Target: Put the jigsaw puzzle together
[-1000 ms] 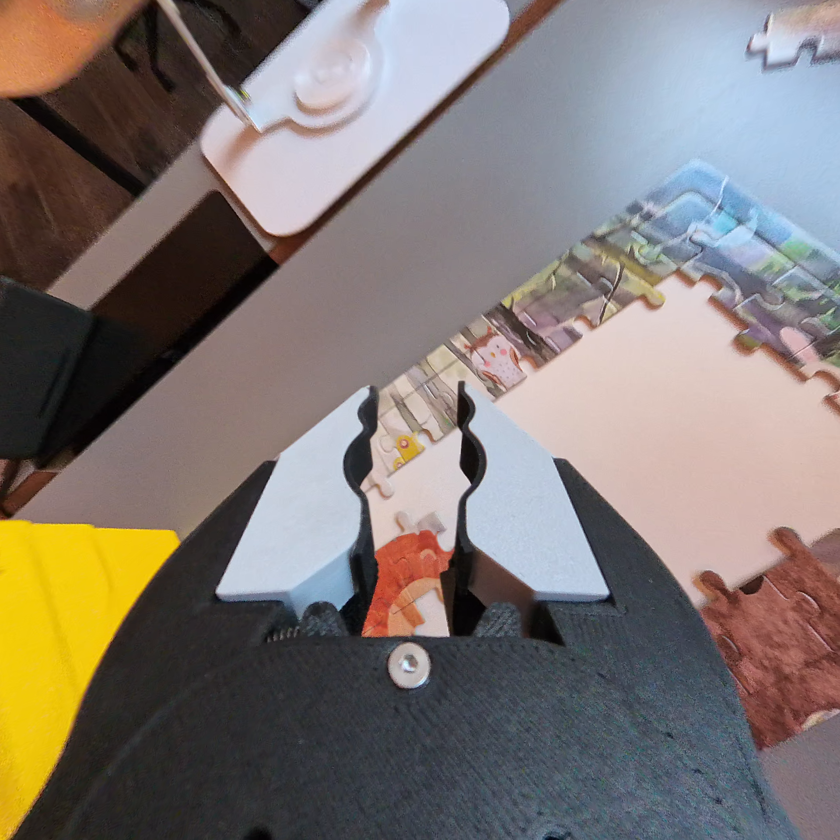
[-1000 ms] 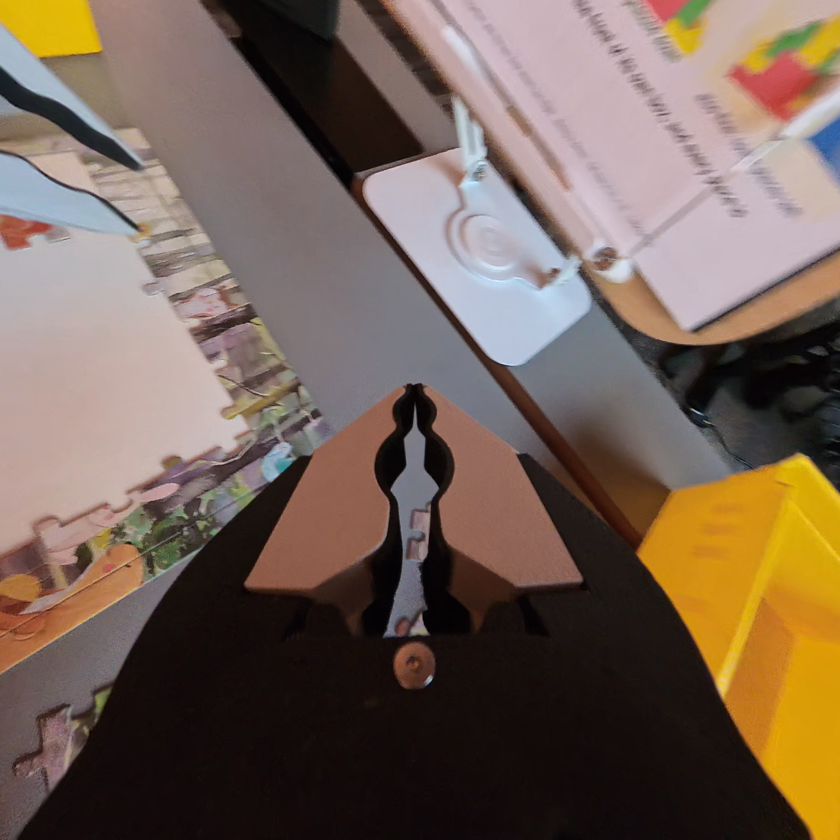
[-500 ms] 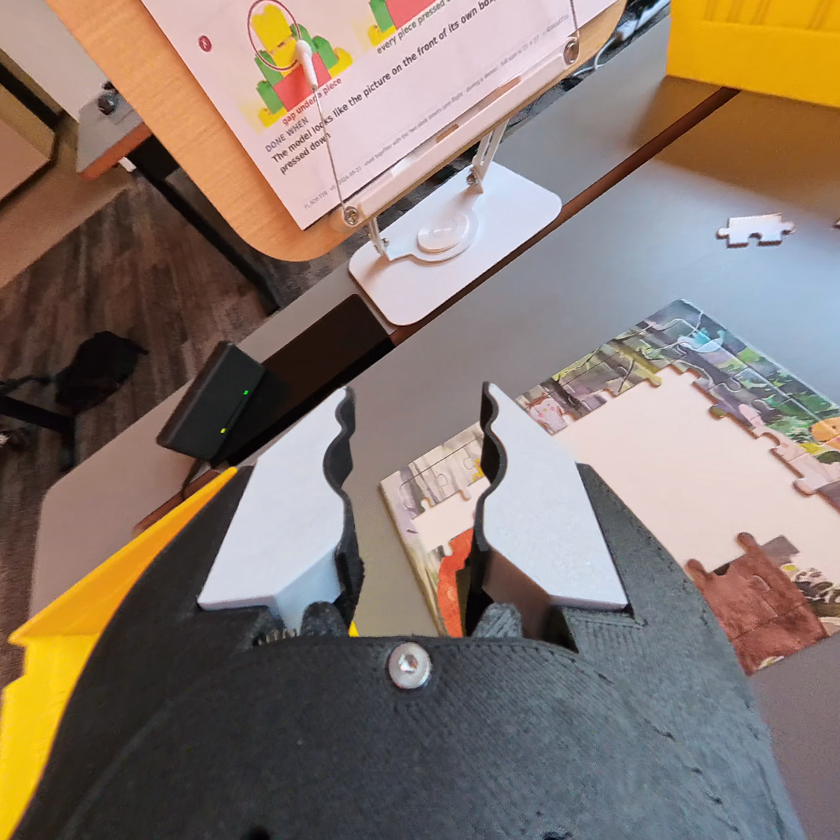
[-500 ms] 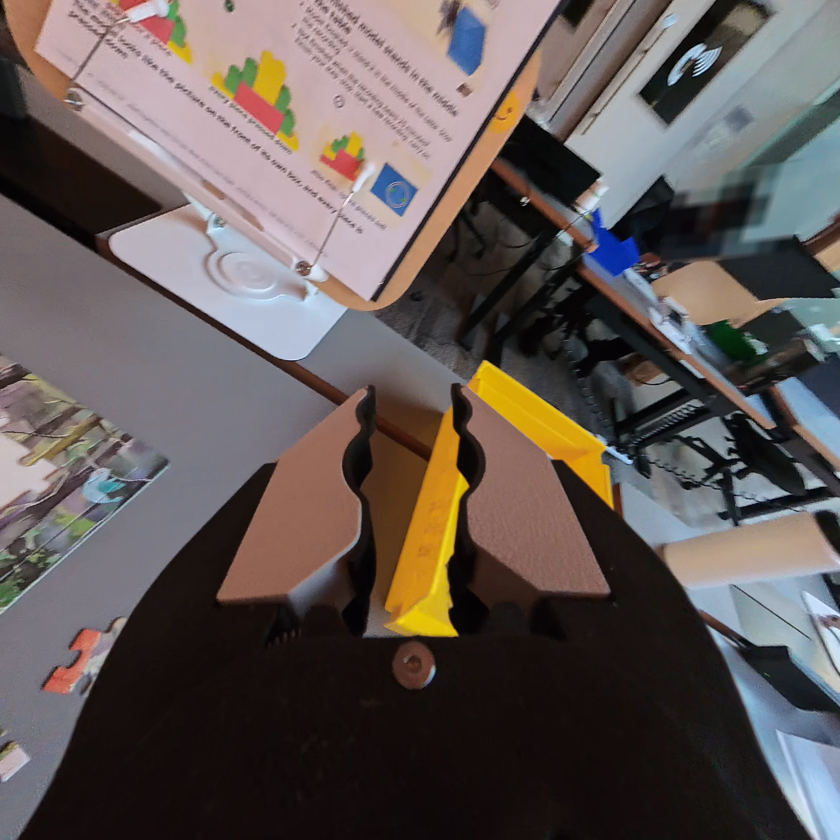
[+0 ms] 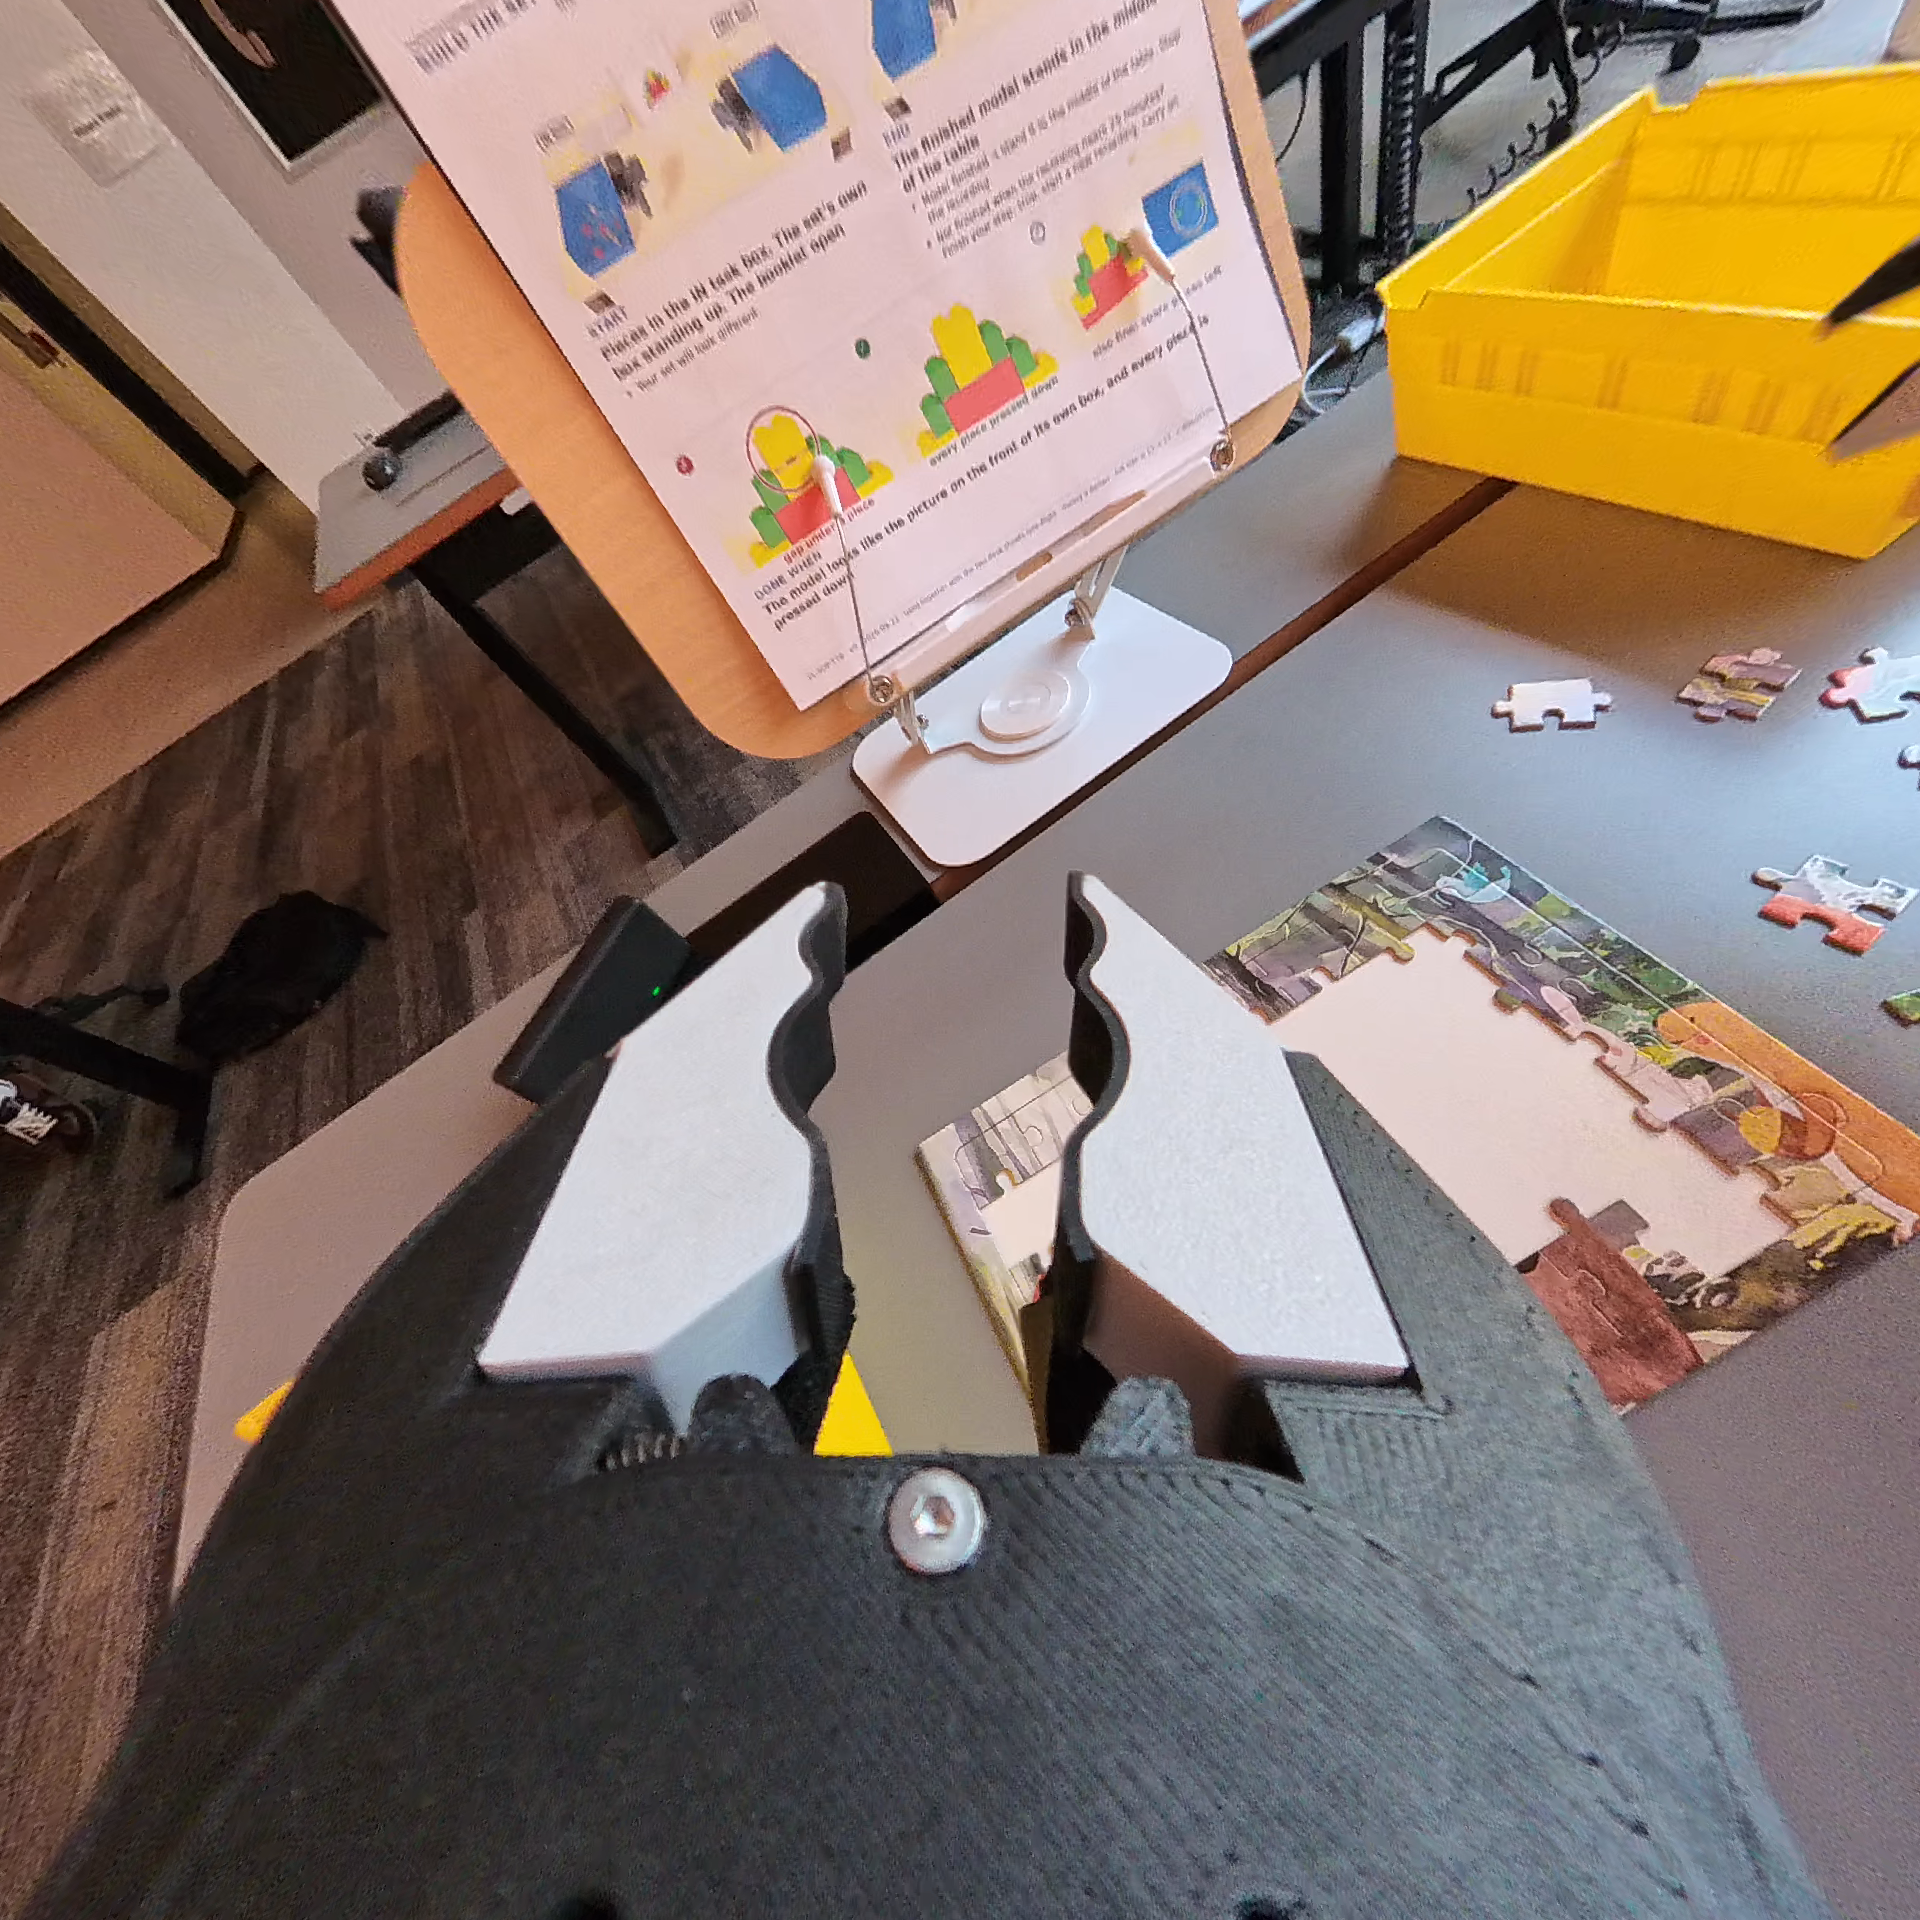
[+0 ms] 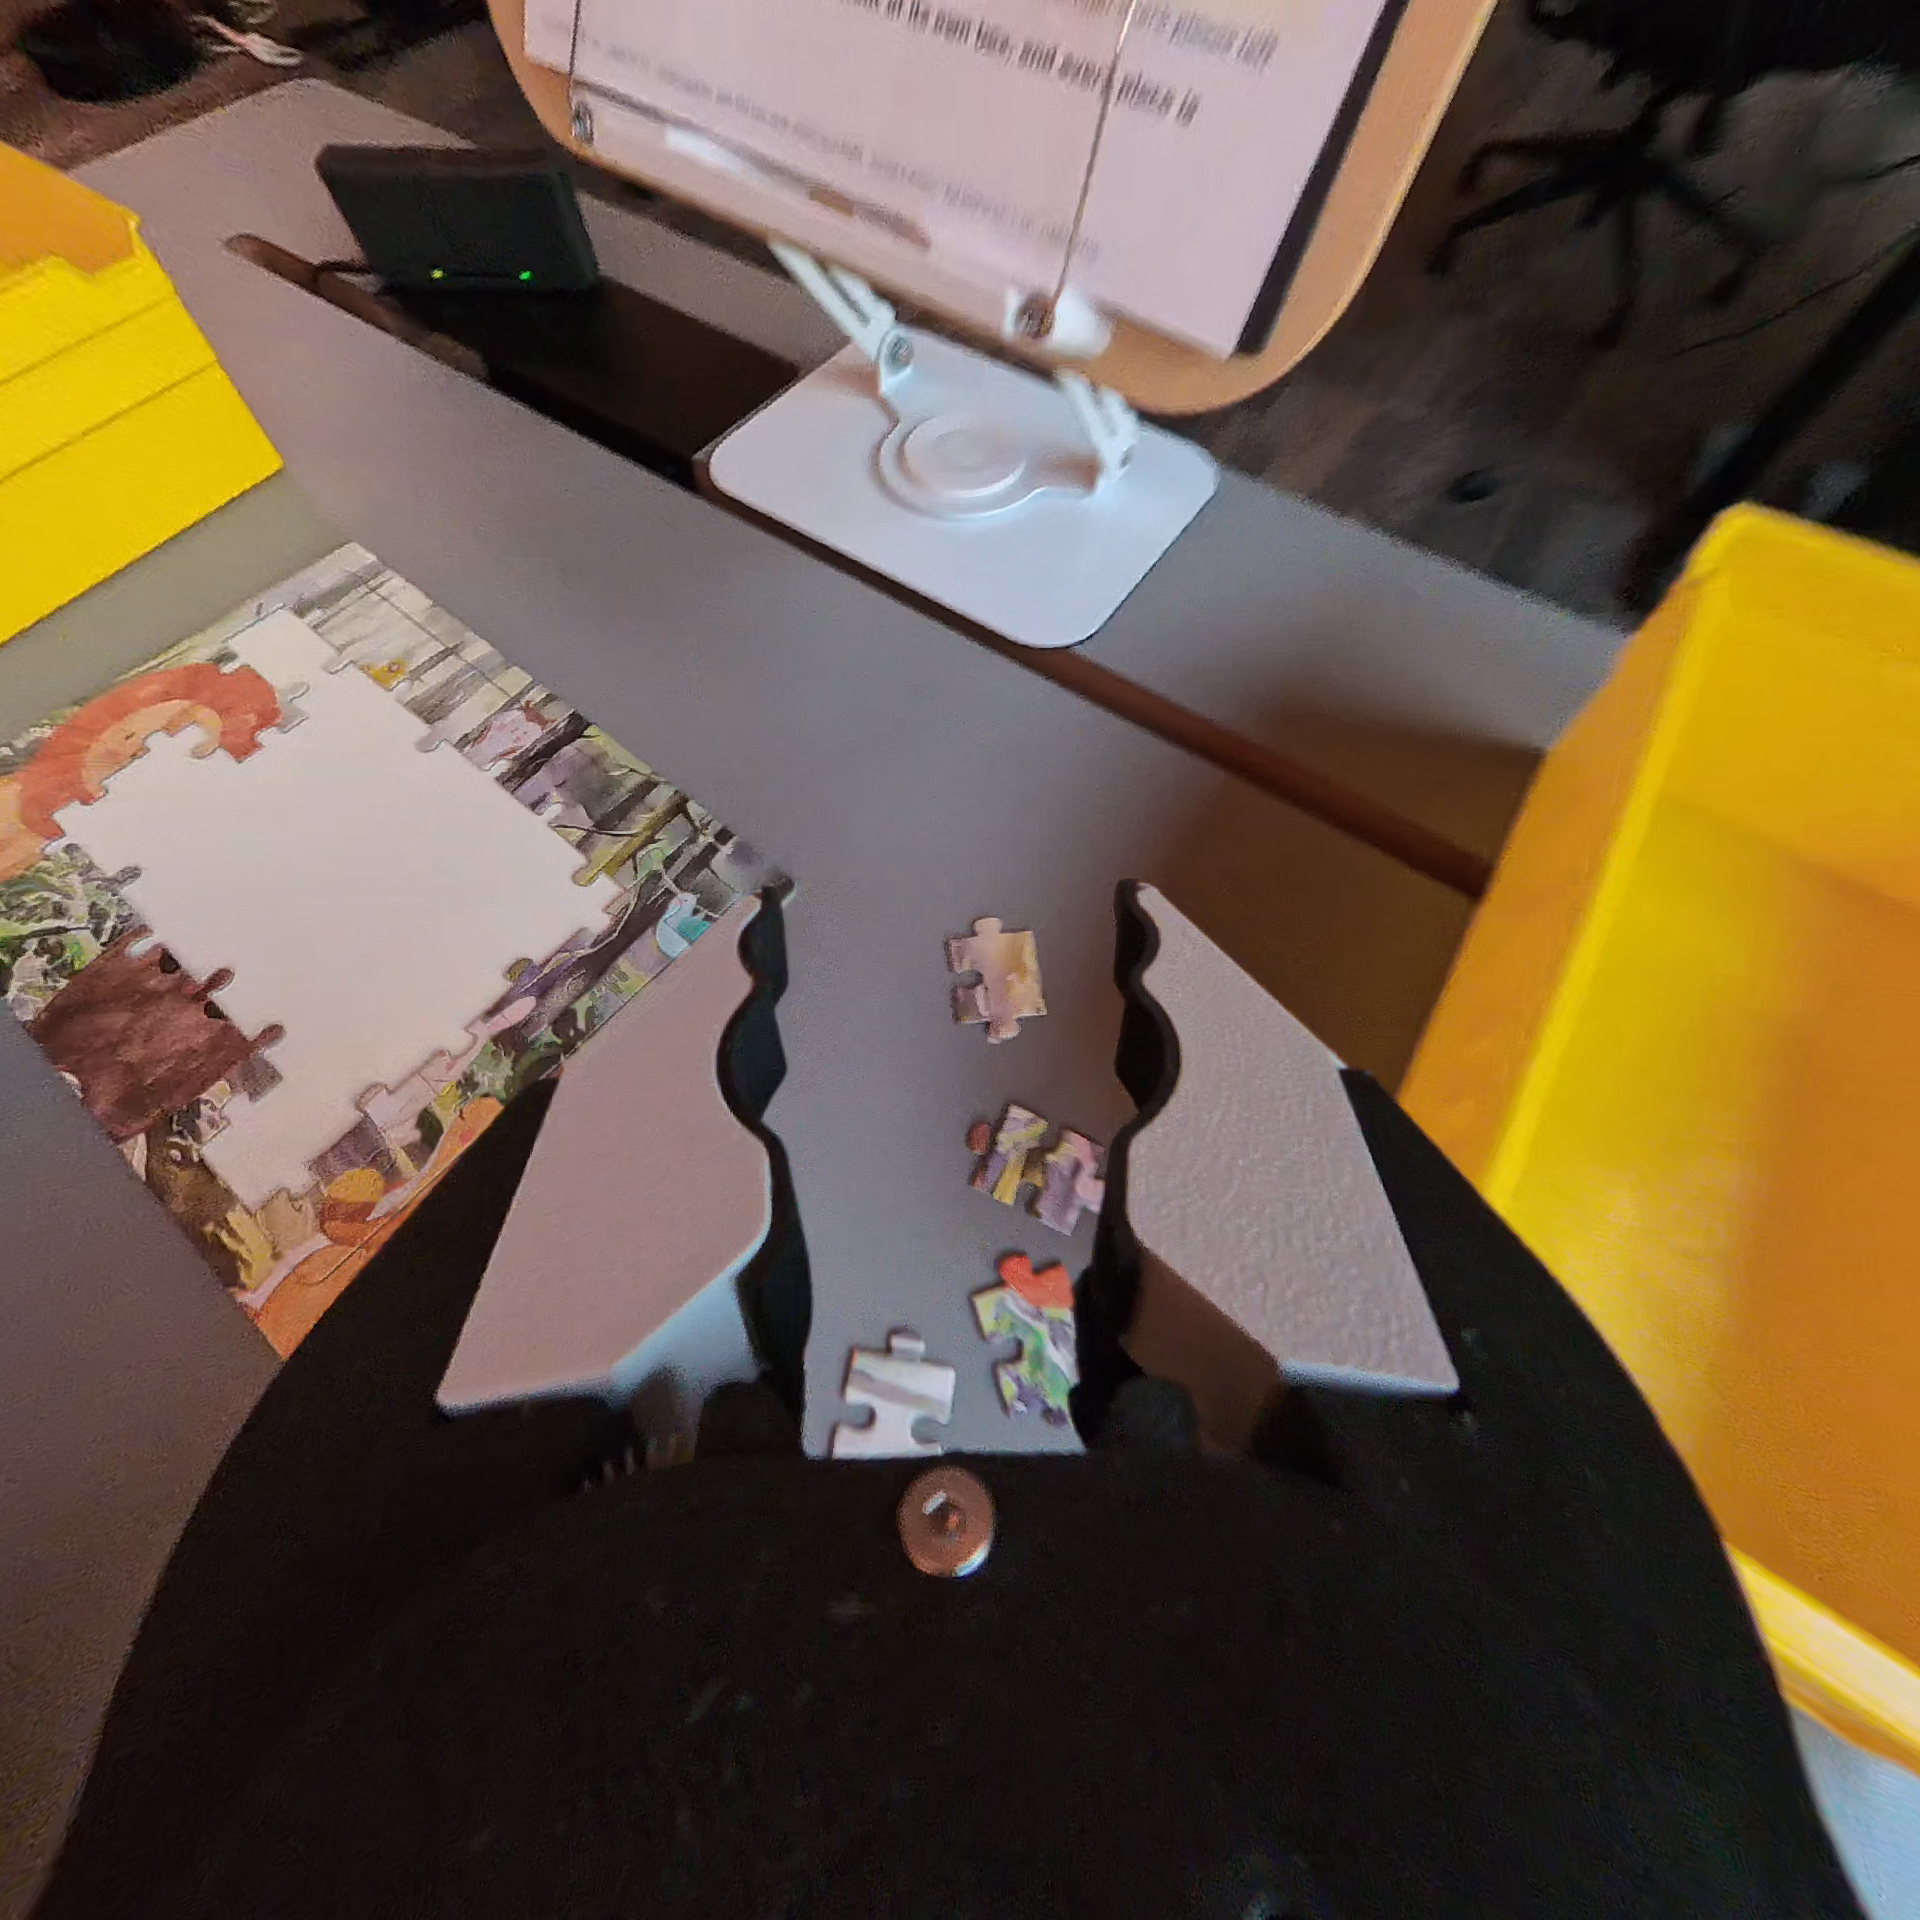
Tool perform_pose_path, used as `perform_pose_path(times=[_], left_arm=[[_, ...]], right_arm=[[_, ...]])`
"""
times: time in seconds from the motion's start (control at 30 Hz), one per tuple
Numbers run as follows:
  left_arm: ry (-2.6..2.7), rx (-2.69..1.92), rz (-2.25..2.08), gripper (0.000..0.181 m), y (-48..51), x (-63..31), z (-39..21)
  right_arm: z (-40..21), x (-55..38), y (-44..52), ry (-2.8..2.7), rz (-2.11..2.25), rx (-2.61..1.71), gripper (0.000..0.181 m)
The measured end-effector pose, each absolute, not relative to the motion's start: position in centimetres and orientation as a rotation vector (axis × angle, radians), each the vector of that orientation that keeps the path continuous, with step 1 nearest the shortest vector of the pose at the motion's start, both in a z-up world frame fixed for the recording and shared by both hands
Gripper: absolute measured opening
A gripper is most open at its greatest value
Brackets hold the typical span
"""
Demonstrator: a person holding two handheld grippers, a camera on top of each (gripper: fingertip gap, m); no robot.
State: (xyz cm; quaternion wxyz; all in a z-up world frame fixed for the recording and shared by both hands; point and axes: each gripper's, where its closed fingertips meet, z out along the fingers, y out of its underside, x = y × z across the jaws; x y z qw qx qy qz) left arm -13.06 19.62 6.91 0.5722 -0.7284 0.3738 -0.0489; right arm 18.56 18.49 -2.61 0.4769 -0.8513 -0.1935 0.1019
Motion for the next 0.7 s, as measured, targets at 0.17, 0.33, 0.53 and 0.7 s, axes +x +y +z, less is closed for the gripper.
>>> perform_pose_path(times=[0.17, 0.33, 0.53, 0.7], left_arm=[[0.86, -1.657, -0.146, 0.037, 18.3, -13.7, 8.9], [0.851, -1.663, -0.151, 0.037, 18.3, -14.3, 9.2], [0.836, -1.693, -0.148, 0.037, 18.9, -15.0, 8.7], [0.847, -1.716, -0.144, 0.037, 19.1, -14.9, 8.1]], right_arm=[[-8.8, 18.5, 21.3, -0.463, 0.19, -2.219, 0.051], [-12.5, 19.6, 22.5, -0.472, 0.098, -2.292, 0.053], [-15.5, 18.9, 22.6, -0.551, 0.101, -2.365, 0.058], [-16.2, 17.8, 22.7, -0.561, 0.154, -2.368, 0.05]])
